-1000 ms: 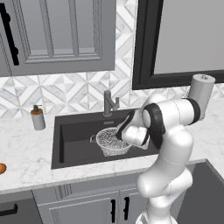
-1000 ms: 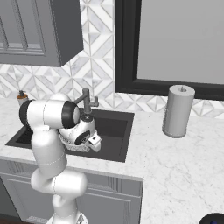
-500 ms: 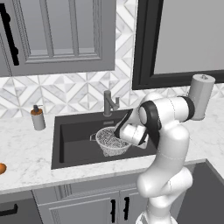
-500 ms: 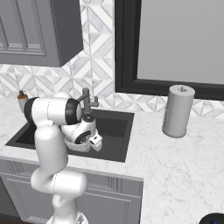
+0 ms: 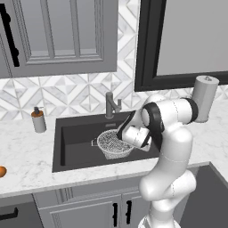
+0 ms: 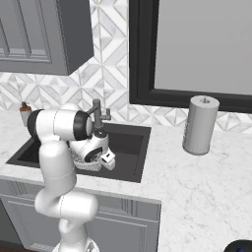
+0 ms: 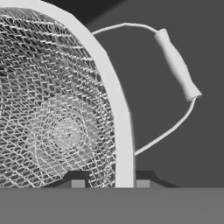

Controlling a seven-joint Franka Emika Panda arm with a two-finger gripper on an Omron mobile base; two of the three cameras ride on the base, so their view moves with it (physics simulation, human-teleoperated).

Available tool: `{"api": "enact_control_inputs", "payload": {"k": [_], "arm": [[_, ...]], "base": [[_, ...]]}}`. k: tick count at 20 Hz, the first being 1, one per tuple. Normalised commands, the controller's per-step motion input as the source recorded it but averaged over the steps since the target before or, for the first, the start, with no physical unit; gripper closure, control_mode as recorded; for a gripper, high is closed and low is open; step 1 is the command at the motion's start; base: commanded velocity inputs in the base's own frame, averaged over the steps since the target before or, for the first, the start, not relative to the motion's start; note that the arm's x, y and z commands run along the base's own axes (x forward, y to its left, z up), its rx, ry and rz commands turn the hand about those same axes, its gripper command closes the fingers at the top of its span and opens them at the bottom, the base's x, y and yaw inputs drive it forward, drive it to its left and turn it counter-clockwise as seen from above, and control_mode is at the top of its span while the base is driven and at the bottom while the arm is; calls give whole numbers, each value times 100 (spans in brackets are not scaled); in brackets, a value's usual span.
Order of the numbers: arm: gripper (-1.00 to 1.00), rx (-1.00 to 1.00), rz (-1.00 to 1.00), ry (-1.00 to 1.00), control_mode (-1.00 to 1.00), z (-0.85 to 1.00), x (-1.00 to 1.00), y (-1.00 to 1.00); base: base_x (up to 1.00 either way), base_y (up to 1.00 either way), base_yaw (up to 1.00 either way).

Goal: Put the colander in the sink, put the tangerine in the colander, and turn on the sink faucet and pour water over the colander.

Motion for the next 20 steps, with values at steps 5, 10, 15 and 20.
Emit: {"api": "enact_control_inputs", "payload": {"k": [5,10,15,20], "arm": [[-100,0,0,0,-100,4,1,0],[-100,0,0,-2,-100,61,4,0],[-100,-1,0,-1,-100,86,-8,0],[-100,-1,0,0,-100,87,-38,-7]], "base": [[0,0,0],[0,0,0],[0,0,0],[0,0,0]]}}
